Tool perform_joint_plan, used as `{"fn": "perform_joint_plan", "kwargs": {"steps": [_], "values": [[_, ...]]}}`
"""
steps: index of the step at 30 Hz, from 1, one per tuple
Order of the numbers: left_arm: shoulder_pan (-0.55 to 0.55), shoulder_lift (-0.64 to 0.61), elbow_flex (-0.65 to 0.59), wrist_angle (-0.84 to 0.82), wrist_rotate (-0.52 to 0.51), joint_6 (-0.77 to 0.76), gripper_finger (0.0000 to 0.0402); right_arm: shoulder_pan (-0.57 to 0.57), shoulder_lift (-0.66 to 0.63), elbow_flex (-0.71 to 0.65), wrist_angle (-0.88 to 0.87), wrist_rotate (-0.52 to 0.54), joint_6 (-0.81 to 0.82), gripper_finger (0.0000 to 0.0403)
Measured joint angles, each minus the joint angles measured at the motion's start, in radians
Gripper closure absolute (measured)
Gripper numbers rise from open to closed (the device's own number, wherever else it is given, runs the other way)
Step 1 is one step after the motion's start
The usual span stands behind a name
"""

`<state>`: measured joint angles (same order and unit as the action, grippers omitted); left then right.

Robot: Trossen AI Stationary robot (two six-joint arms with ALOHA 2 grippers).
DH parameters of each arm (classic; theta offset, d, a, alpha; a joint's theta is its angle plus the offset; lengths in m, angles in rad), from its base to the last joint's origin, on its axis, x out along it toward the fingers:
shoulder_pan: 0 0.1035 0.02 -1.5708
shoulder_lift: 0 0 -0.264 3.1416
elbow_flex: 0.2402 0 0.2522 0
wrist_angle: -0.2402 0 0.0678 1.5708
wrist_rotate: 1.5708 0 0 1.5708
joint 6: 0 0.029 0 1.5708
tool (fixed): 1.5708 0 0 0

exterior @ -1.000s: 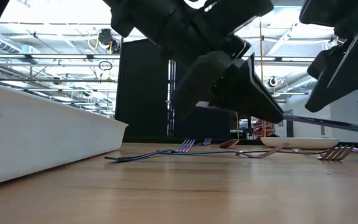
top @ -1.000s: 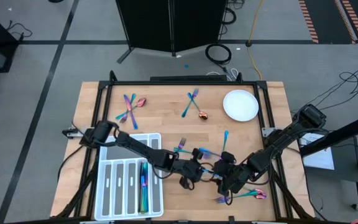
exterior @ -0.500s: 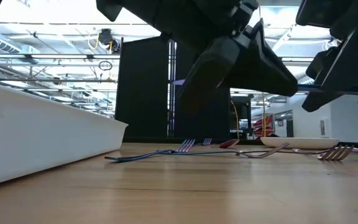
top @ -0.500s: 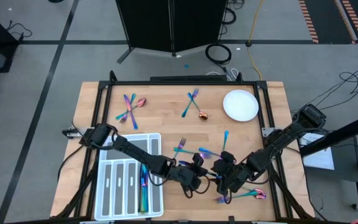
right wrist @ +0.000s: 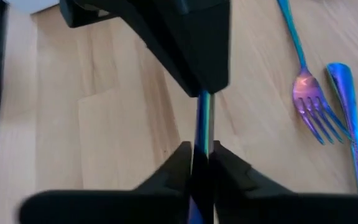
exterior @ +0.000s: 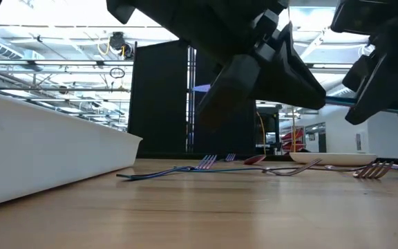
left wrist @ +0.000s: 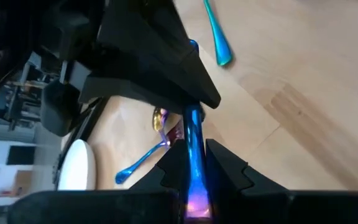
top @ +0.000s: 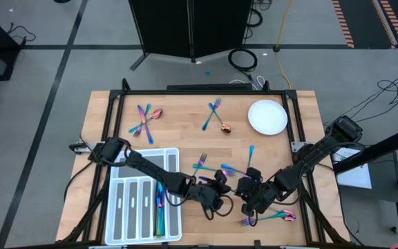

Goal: Sort silverware
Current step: Put the bottom iridescent knife into the cutlery tray

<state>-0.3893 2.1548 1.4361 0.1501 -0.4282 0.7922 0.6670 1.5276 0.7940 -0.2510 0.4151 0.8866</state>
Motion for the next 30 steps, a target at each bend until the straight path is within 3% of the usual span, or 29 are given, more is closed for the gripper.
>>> {"fn": "perform_joint_plan", "kwargs": {"steps": [2, 8, 13, 19, 23, 27, 30], "values": [[0.0, 0.0, 0.0, -0.002, -0.004, 0.031, 0.0357, 0.0, 0.0, 0.0, -0.008, 0.002, 0.007, 0.0389], [0.0, -0.001, 0.0, 0.01, -0.014, -0.098, 0.0332, 0.0, 0.0, 0.0, -0.029, -0.004, 0.006, 0.04], [0.002, -0.066, 0.0, -0.076, -0.05, -0.143, 0.0312, 0.0, 0.0, 0.0, -0.085, 0.01, 0.037, 0.0401], [0.009, -0.25, -0.03, -0.351, -0.035, -0.399, 0.0309, 0.0, -0.012, 0.0, -0.084, 0.149, 0.067, 0.0402], [0.019, -0.427, -0.187, -0.392, -0.007, -0.599, 0.0309, -0.006, -0.025, 0.0, -0.085, 0.253, 0.071, 0.0402], [-0.013, -0.618, -0.433, -0.165, 0.004, -0.789, 0.0309, -0.031, -0.026, 0.0, -0.073, 0.296, 0.071, 0.0402], [-0.05, -0.722, -0.65, 0.212, 0.003, -0.9, 0.0309, -0.047, -0.026, 0.0, -0.027, 0.375, 0.067, 0.0403]]}}
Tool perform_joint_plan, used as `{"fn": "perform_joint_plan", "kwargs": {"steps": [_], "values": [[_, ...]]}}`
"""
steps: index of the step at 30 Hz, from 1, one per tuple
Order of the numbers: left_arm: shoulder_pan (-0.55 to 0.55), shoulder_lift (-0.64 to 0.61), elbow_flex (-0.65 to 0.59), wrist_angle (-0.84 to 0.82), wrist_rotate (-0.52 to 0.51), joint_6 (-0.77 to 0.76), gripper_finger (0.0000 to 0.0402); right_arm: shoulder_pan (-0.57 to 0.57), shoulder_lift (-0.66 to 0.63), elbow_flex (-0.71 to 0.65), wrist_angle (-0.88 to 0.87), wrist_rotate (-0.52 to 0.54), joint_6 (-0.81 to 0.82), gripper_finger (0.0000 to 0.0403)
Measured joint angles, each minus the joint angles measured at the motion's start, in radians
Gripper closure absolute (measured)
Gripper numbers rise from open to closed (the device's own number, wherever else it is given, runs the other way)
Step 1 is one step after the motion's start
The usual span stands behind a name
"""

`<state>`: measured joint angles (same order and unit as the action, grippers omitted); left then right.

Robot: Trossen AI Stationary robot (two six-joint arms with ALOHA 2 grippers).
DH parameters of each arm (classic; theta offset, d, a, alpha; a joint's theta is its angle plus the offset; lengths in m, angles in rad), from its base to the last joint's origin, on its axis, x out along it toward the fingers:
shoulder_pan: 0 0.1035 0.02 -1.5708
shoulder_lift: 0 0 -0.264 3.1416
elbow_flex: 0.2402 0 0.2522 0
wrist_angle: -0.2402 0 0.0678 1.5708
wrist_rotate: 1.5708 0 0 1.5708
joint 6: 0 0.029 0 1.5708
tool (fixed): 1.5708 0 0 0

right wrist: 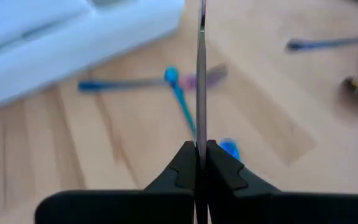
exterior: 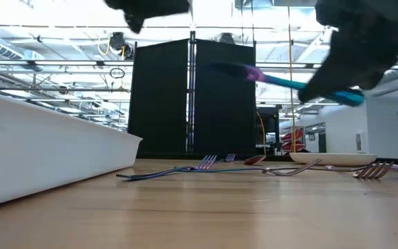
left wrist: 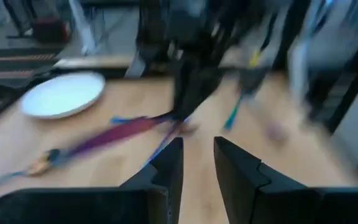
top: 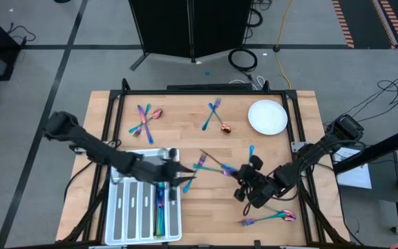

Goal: Sort silverware
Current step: Put the bottom iridescent knife into the cutlery tray

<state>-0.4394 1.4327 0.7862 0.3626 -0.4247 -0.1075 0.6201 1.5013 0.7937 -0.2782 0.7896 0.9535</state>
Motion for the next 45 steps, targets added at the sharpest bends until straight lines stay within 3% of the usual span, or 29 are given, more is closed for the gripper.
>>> {"fn": "perform_joint_plan", "kwargs": {"steps": [3, 6, 8, 12, 16, 23, 27, 36, 45], "values": [[-0.029, -0.014, -0.205, 0.457, -0.016, -0.11, 0.0309, -0.013, 0.0, 0.0, 0.112, 0.081, -0.068, 0.0403], [-0.042, 0.056, -0.344, 0.847, -0.075, -0.202, 0.0309, -0.031, 0.009, 0.0, 0.301, 0.097, -0.202, 0.0403], [-0.04, 0.131, -0.382, 1.0, -0.085, -0.234, 0.0309, -0.051, 0.03, 0.0, 0.446, 0.061, -0.318, 0.0403], [-0.019, 0.27, -0.352, 1.203, -0.038, -0.224, 0.0309, -0.107, 0.103, 0.0, 0.773, -0.113, -0.502, 0.0403], [0.02, 0.32, -0.326, 1.206, 0.029, -0.225, 0.0309, -0.13, 0.166, 0.0, 0.966, -0.141, -0.626, 0.0403], [0.039, 0.324, -0.311, 1.209, 0.07, -0.116, 0.0309, -0.172, 0.186, 0.0, 1.069, -0.196, -0.674, 0.0403], [0.06, 0.324, -0.297, 1.207, 0.168, -0.067, 0.0309, -0.197, 0.185, 0.0, 1.097, -0.216, -0.682, 0.0403], [0.087, 0.325, -0.291, 1.188, 0.156, -0.062, 0.0309, -0.208, 0.187, 0.0, 1.142, -0.22, -0.68, 0.0403], [0.093, 0.325, -0.291, 1.199, 0.155, -0.024, 0.0309, -0.207, 0.277, 0.0, 1.273, -0.22, -0.678, 0.0403]]}}
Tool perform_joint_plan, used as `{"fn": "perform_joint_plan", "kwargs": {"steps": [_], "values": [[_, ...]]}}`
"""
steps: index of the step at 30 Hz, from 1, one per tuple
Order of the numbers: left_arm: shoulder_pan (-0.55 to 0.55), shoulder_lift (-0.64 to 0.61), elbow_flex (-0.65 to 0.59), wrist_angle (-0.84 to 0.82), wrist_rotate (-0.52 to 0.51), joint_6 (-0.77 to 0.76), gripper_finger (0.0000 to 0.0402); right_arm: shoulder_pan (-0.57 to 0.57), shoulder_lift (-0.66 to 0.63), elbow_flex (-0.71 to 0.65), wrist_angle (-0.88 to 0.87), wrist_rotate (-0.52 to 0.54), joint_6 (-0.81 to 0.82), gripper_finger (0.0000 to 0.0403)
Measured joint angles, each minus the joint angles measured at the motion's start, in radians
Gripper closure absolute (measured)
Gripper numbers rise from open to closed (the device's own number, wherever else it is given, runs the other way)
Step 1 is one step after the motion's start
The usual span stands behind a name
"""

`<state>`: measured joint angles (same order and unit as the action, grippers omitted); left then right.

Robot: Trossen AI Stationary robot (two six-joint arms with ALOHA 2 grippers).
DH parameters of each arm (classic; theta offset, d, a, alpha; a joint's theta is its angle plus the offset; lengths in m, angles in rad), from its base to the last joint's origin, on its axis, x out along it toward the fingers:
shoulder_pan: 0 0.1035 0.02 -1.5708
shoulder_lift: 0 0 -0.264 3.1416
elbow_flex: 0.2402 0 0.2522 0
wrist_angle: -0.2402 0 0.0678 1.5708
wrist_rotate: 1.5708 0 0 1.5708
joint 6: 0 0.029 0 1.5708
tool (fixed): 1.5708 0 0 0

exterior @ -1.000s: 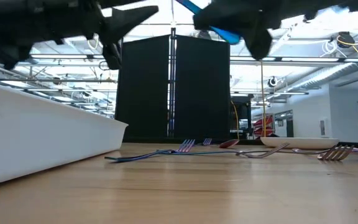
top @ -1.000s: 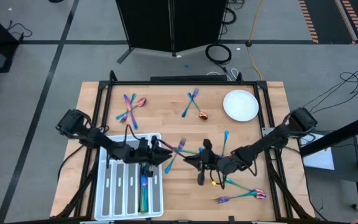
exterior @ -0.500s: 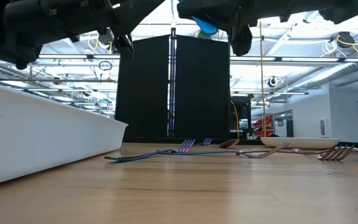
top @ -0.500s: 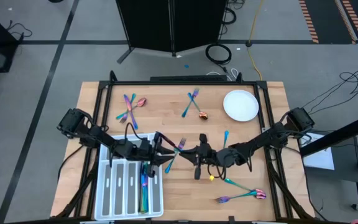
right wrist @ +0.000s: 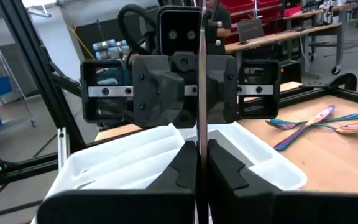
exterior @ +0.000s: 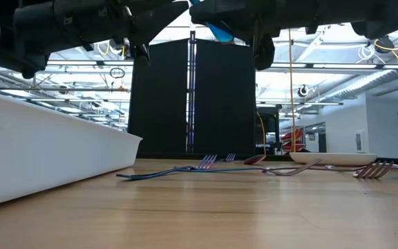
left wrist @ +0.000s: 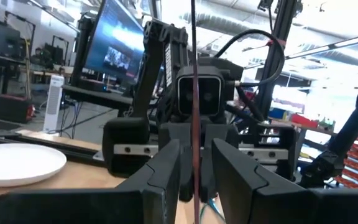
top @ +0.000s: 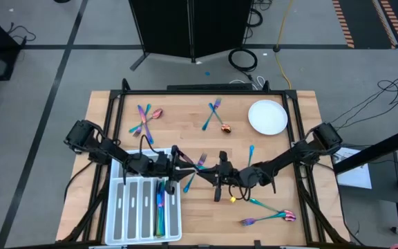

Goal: Sort silverware
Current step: Put the bottom iridescent knife into the cutlery tray

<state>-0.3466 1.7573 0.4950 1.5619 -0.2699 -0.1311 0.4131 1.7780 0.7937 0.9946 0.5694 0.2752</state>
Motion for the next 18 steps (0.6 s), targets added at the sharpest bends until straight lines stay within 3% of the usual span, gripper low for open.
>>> {"fn": "perform_joint_plan", "kwargs": {"steps": [18], "values": [[0.014, 0.0, 0.048, -0.014, 0.039, 0.041, 0.0311, -0.002, 0.02, 0.0, 0.05, 0.001, -0.01, 0.0403]]}}
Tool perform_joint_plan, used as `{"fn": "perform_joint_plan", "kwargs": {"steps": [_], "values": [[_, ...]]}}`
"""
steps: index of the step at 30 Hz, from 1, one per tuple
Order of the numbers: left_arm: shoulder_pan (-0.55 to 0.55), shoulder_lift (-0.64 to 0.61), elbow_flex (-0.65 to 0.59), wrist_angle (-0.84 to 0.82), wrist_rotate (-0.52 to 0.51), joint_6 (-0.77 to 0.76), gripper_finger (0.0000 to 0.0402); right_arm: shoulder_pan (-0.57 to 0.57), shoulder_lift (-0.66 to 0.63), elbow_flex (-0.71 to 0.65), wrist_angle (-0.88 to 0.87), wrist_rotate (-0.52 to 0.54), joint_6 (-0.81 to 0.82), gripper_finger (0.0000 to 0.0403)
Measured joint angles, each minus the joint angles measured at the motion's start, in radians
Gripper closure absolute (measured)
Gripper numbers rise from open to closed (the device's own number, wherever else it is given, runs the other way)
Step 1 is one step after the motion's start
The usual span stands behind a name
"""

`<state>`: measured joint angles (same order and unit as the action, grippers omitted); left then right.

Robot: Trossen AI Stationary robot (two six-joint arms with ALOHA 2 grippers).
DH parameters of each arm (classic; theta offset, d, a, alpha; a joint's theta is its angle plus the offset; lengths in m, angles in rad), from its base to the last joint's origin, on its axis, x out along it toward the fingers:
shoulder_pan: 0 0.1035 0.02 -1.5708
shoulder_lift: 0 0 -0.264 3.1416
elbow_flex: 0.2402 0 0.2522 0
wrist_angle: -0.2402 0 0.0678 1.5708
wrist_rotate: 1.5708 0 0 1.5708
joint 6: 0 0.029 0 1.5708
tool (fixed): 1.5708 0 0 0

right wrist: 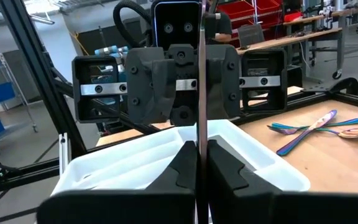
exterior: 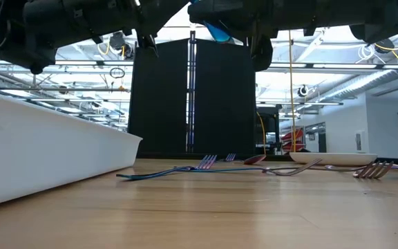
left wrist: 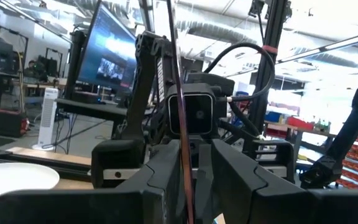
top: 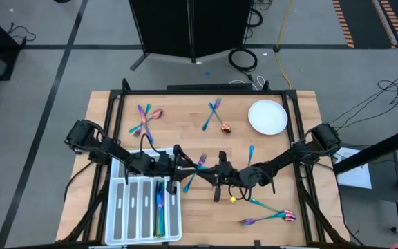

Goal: Sort silverware
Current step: Put the bottom iridescent knife into the cutlery tray

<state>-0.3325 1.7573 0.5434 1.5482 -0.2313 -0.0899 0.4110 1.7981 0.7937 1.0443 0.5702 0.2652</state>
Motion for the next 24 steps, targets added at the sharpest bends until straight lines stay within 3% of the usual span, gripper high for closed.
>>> {"fn": "perform_joint_plan", "kwargs": {"steps": [7, 12, 24], "values": [[-0.001, 0.0, 0.0, -0.003, -0.01, -0.012, 0.0387, 0.0, 0.0, 0.0, 0.005, -0.003, -0.019, 0.0403], [-0.001, 0.0, 0.001, -0.001, -0.012, -0.013, 0.0389, 0.0, 0.0, 0.0, 0.016, -0.001, -0.022, 0.04], [-0.001, 0.001, 0.001, -0.012, -0.02, -0.008, 0.0392, -0.013, 0.0, 0.0, 0.035, 0.007, -0.016, 0.0344]]}}
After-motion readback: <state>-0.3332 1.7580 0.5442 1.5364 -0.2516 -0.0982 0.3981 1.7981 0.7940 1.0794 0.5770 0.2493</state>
